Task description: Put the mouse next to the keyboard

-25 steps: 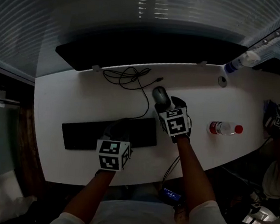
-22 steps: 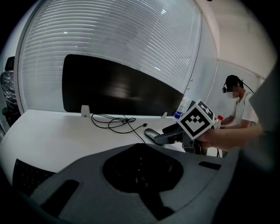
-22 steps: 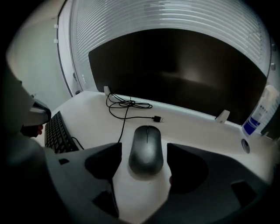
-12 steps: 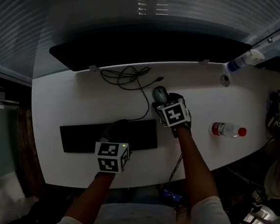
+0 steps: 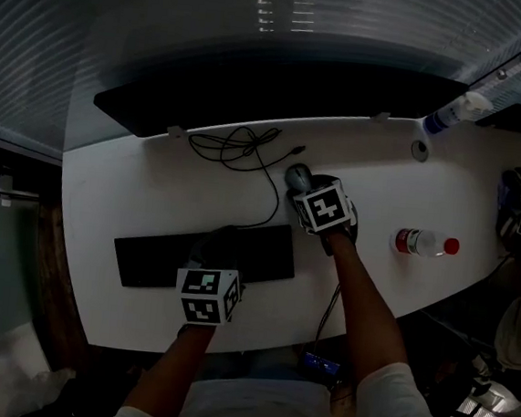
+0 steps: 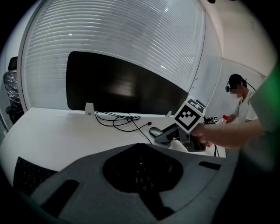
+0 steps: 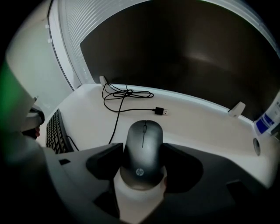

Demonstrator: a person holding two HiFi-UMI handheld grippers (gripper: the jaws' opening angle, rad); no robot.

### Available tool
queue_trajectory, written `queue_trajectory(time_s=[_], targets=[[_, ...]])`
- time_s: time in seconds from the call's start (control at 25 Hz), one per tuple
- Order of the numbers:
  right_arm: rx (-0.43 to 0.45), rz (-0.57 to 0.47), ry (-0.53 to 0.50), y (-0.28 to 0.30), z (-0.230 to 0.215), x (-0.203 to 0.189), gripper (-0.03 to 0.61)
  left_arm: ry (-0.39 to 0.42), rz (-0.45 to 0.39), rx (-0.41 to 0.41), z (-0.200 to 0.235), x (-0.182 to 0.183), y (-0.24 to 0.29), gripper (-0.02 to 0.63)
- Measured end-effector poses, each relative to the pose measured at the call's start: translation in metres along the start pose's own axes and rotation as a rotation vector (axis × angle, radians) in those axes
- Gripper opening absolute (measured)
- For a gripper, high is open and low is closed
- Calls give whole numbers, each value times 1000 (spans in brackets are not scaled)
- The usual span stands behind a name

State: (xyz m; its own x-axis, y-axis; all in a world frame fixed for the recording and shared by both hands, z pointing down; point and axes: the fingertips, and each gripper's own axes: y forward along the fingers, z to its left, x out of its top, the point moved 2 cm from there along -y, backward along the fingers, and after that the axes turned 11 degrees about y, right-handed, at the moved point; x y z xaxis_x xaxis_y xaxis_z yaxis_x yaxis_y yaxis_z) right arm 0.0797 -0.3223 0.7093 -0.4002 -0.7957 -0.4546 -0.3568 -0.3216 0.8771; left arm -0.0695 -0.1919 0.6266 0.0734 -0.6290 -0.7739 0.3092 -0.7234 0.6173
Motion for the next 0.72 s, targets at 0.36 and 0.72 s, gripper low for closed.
queue_trajectory(time_s=[0.36,0.72], targets=[[2,-16,20,-8,7,1,288,2,2,12,2,0,-3,6],[-7,-43,42,-24,8,0,288,12,-17,13,1,8,-11,6]])
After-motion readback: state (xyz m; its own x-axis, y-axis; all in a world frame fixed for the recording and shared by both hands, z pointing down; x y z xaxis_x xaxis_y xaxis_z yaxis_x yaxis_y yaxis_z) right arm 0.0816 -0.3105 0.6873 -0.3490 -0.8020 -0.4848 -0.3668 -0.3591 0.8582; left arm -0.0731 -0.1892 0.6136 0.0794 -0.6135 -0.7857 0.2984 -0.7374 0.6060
